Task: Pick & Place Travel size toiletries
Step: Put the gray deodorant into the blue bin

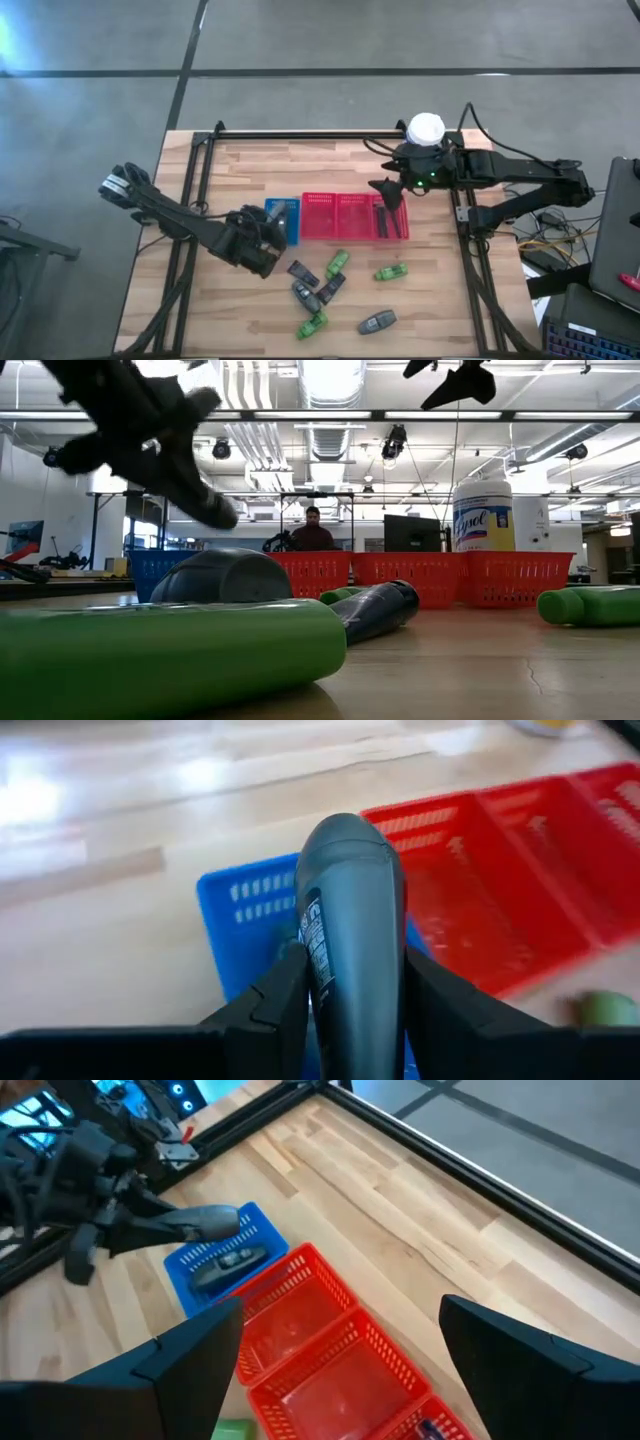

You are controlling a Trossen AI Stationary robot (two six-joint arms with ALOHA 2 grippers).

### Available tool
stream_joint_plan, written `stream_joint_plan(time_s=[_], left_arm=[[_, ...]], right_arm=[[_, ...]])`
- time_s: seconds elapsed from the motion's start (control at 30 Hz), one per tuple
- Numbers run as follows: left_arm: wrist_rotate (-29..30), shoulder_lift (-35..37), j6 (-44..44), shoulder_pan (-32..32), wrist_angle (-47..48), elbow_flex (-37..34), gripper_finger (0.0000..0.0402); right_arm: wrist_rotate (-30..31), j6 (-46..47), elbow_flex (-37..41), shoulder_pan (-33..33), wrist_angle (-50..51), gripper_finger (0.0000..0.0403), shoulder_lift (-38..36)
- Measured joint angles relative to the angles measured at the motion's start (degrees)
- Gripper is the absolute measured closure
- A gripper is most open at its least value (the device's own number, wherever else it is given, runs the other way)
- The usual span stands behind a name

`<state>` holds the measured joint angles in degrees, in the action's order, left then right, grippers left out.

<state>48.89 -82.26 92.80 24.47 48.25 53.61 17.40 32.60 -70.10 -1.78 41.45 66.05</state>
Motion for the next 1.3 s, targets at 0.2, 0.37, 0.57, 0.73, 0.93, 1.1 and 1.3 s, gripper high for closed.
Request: stream_joint_plan(time_s=[0.2, 0.37, 0.57, 0.73, 0.93, 1.1, 1.3], left_arm=[[-0.2, -0.99, -0.51, -3.77, -14.99, -7.3, 0.027], [-0.18, -2.83, -4.4, -6.09, -19.68, -8.99, 0.0267], [-3.35, -4.87, -5.21, -6.78, -20.96, -8.99, 0.0216], [-4.47, -4.89, -5.79, -6.09, -21.85, -7.53, 0.0174], [-8.0, -4.85, -10.52, -6.02, -20.3, -5.15, 0.0149], [-12.06, -3.46, -16.28, -4.65, -16.75, -2.54, 0.0143], [-12.55, -0.97, -43.43, -0.7, -20.87, 1.33, 0.0143]], right_arm=[[0.2, -0.24, 0.06, 0.0, 0.05, 0.0082, 2.51], [-1.1, -0.05, 0.06, 0.0, 0.37, 0.0079, 3.46], [-1.37, -0.03, 0.09, 0.0, 0.46, 0.0062, 3.05], [-2.36, -0.37, 0.06, 0.0, 4.24, 0.0051, 2.99], [-7.29, -3.76, 0.06, 0.74, 12.3, 0.0054, 3.05], [-12.69, -9.57, 0.09, 3.77, 19.33, 0.0068, 3.28], [-19.56, -14.78, 3.8, 13.41, 20.17, 0.0082, 6.15]])
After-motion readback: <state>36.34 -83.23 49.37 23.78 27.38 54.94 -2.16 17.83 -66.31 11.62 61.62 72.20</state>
